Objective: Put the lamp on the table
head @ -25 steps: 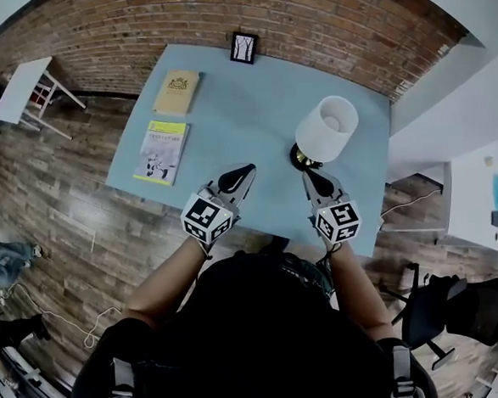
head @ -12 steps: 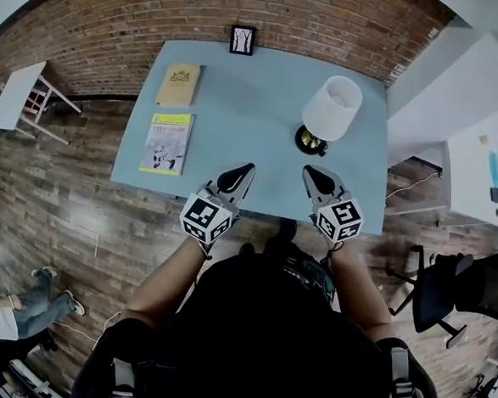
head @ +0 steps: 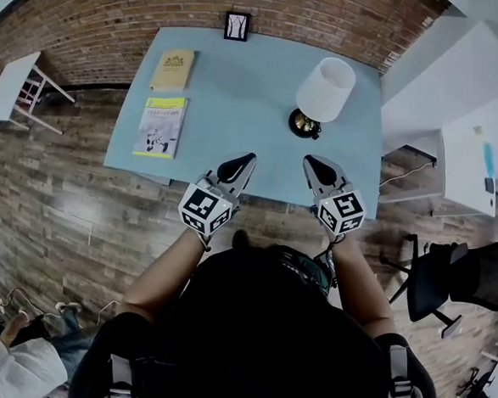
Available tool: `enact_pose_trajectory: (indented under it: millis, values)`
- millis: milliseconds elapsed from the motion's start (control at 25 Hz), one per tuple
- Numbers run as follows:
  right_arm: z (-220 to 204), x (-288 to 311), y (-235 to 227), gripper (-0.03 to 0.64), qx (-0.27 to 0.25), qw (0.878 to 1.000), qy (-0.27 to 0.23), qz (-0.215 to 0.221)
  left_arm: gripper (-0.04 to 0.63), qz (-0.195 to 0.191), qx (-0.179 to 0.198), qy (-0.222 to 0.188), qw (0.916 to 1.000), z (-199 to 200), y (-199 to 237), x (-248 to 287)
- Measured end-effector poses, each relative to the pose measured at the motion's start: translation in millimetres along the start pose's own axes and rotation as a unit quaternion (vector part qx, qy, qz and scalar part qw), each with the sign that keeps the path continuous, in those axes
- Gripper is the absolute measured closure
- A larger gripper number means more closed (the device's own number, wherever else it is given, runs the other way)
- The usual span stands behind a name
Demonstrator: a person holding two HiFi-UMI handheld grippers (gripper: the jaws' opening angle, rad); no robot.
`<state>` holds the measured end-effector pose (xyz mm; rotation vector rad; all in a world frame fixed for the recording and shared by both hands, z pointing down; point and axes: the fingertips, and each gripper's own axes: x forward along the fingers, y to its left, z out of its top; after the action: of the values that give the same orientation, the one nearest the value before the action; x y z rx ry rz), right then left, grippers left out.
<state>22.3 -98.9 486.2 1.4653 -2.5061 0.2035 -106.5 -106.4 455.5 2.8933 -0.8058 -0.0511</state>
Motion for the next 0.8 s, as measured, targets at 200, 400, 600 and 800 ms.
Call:
enact_pose_trajectory:
  millis: [200,400,600,800]
  values:
    - [-5,-20,-4,0.598,0.001,1.000,-0.001,0.013,0.586,0.011,-0.003,0.000,0.9999,-4,-23,4]
    - [-9,-50,-10,0.598,0.011,1.000,-0.004,0.029,0.586,0.016,-0.004,0.001,0.9999,-9,-57,17]
    - [-21,-84,-11,0.598,0.012,0.999,-0.005,0.048,0.586,0.023,-0.005,0.002,0.9997,-17,-96,25]
    - [-31,-110,-11,0.598,0.013,0.998,-0.006,0.065,0.586,0.035,-0.004,-0.001,0.9994,-23,-122,30]
